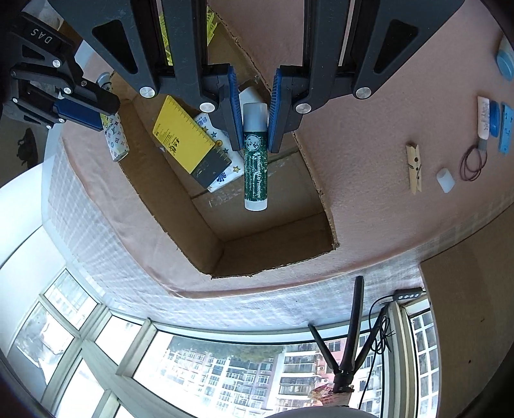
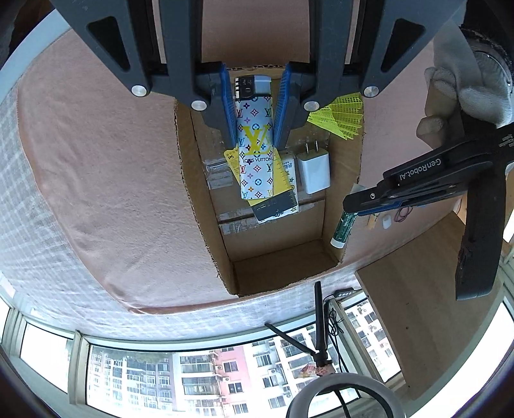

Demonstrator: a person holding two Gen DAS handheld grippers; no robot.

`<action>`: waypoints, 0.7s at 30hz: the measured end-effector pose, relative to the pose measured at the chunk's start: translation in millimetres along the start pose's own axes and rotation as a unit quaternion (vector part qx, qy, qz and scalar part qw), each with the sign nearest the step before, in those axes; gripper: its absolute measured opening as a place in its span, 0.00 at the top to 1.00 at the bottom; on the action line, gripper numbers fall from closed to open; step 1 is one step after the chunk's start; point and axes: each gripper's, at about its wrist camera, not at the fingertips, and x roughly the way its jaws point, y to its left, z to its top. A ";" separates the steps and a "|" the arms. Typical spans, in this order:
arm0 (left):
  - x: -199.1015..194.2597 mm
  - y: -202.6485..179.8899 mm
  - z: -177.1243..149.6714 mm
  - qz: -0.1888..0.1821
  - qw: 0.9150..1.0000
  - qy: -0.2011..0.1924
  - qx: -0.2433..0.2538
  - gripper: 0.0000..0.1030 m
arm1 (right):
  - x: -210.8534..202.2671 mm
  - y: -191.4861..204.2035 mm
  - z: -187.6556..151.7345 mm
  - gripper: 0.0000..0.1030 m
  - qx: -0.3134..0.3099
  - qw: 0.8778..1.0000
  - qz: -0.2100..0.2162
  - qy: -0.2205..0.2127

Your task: Organize objects

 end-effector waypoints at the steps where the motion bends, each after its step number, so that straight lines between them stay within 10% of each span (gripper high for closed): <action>1: -0.1 -1.0 0.3 0.001 1.000 -0.001 0.001 0.84 | 0.8 -0.9 0.6 0.80 0.000 1.000 0.000 0.001; 7: -1.7 -2.3 2.0 -0.004 1.000 0.001 0.009 0.76 | 3.2 3.2 0.0 0.78 -0.011 1.000 0.002 0.008; 10: -7.5 2.2 1.5 -0.007 1.000 -0.004 0.002 0.63 | 3.8 8.6 -1.4 0.55 -0.021 1.000 -0.001 0.010; 21: -30.2 38.5 -2.2 0.012 1.000 -0.012 -0.012 0.63 | -0.4 23.3 -2.7 0.53 -0.011 1.000 0.011 0.010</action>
